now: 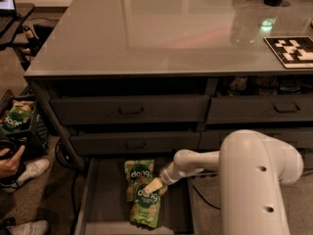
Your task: Pick green rice chip bag from bottom drawer and place on counter
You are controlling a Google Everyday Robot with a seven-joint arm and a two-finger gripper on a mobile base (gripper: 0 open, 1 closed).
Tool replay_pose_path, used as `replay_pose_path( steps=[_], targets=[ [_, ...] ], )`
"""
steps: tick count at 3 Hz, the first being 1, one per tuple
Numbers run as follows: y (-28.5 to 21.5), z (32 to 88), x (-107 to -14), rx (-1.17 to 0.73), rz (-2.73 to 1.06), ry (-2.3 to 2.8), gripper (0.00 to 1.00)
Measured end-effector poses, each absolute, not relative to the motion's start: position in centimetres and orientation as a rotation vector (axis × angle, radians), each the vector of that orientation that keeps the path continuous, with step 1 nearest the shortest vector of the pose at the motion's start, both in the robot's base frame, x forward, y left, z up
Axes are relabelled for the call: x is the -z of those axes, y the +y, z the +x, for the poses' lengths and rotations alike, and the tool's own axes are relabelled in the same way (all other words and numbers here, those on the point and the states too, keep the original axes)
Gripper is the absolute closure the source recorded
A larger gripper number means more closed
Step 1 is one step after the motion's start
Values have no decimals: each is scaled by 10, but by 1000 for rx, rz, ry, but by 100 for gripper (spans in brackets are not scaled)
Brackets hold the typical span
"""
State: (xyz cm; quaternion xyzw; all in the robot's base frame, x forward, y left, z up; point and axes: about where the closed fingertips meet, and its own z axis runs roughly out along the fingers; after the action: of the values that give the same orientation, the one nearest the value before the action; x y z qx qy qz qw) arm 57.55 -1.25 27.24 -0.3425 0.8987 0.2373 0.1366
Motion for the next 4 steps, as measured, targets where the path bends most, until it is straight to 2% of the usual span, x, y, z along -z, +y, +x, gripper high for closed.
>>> replay_pose_path(
  steps=[4],
  targets=[
    [-7,600,-185,-643,-961,2696,0]
  ],
)
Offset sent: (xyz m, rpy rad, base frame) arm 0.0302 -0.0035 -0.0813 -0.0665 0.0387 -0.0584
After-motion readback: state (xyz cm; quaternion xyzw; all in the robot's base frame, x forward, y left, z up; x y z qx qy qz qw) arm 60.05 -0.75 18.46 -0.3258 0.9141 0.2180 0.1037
